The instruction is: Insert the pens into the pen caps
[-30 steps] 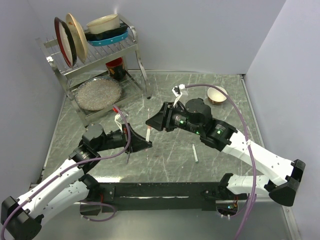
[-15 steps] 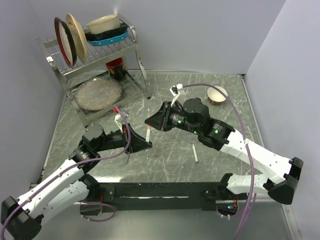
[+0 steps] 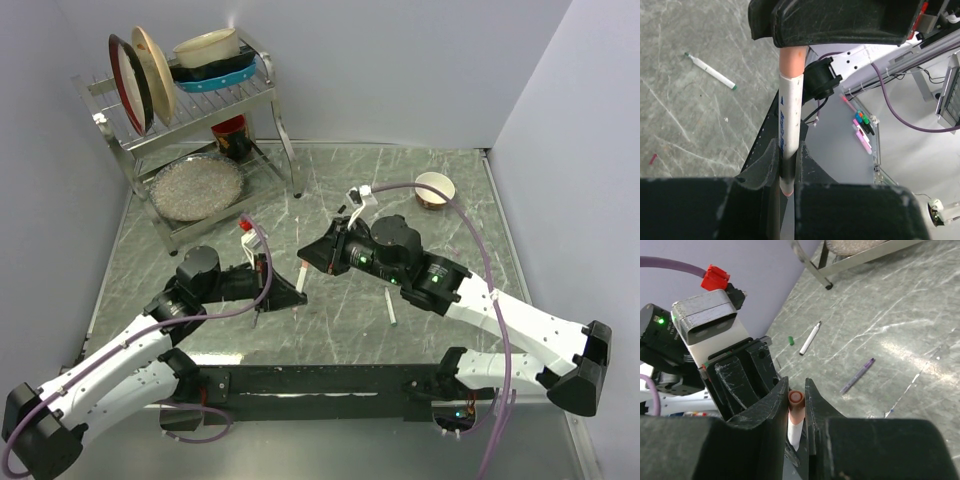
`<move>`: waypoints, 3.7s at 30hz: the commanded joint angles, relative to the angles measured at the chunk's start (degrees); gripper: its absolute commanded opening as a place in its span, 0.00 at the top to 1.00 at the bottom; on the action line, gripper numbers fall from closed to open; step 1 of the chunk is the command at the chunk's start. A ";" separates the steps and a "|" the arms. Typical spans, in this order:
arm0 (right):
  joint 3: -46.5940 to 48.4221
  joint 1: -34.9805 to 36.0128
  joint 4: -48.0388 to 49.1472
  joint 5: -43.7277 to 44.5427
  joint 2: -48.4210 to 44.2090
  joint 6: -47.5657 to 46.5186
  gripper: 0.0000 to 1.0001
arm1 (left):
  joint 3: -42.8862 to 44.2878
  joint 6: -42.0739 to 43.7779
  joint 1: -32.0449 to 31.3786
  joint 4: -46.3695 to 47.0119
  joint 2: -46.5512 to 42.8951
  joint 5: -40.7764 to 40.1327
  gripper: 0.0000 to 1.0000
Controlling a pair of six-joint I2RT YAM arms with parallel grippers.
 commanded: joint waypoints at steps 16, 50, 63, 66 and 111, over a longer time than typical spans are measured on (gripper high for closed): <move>-15.10 8.15 0.98 -7.40 -5.11 9.08 1.00 | 2.64 -2.36 1.39 16.41 9.27 -13.82 0.99; -23.54 16.06 10.48 -20.76 -4.23 5.48 1.00 | 13.10 -0.88 12.46 15.89 14.73 -10.56 0.99; -21.89 19.58 16.88 -20.77 -1.51 6.62 1.00 | 13.71 -5.79 14.31 20.98 14.55 -6.79 0.99; -20.03 19.93 18.55 -23.48 0.07 6.00 1.00 | 13.45 -6.58 14.49 21.77 12.97 -6.78 0.99; -4.73 5.09 -0.77 -10.48 0.52 0.03 1.00 | 8.79 1.49 19.85 4.74 3.39 7.08 0.53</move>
